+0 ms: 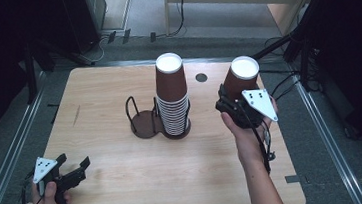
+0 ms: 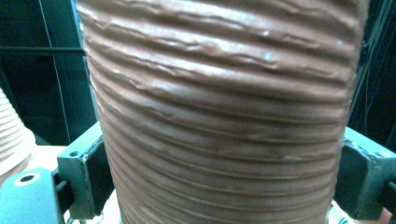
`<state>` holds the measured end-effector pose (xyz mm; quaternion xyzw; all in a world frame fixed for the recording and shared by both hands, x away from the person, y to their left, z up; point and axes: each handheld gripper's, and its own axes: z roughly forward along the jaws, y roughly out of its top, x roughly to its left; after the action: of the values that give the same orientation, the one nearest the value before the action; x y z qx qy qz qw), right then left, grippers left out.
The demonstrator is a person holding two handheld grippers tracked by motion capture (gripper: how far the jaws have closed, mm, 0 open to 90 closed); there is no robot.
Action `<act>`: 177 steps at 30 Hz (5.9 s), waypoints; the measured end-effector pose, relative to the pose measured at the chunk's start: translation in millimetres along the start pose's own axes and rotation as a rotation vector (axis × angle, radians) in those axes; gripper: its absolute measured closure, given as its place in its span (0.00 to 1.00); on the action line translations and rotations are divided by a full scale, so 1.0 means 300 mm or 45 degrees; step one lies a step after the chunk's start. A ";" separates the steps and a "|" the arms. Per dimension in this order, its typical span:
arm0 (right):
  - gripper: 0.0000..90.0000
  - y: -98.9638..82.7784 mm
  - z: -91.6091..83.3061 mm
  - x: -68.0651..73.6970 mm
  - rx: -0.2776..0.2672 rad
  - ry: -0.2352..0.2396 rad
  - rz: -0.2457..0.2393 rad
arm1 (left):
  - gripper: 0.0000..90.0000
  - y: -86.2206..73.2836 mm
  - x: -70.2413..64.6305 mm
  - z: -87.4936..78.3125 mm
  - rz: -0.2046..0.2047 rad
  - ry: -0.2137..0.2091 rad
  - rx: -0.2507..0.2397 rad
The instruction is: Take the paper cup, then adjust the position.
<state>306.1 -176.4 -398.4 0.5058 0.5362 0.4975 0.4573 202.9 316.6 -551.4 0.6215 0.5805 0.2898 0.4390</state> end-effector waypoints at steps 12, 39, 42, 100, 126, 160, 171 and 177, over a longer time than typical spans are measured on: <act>0.11 -0.095 -0.039 -0.035 0.026 -0.004 0.043 | 0.16 0.003 0.014 0.005 -0.036 -0.073 -0.015; 0.11 -0.227 -0.142 -0.013 0.037 0.115 -0.036 | 0.16 0.146 -0.094 0.008 0.104 -0.165 -0.068; 0.11 -0.249 -0.153 -0.009 0.036 0.142 -0.056 | 0.16 0.178 -0.130 0.017 0.114 -0.196 -0.082; 0.11 -0.362 -0.270 0.207 0.039 0.304 -0.319 | 0.14 0.252 -0.506 -0.003 0.314 -0.579 -0.012; 0.11 -0.434 -0.297 0.330 0.054 0.368 -0.484 | 0.16 0.247 -0.587 -0.014 0.340 -0.740 0.031; 0.11 -0.510 -0.327 0.433 0.033 0.483 -0.713 | 0.17 0.230 -0.652 -0.018 0.436 -0.848 0.118; 0.11 -0.524 -0.338 0.452 0.012 0.516 -0.771 | 0.24 0.229 -0.653 -0.018 0.454 -0.836 0.149; 0.11 -0.530 -0.336 0.451 0.017 0.511 -0.780 | 0.25 0.226 -0.654 -0.019 0.475 -0.829 0.144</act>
<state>182.7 -47.5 -546.3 0.2170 0.7452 0.4233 0.4673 198.8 130.2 -459.6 0.7993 0.3025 0.1195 0.5053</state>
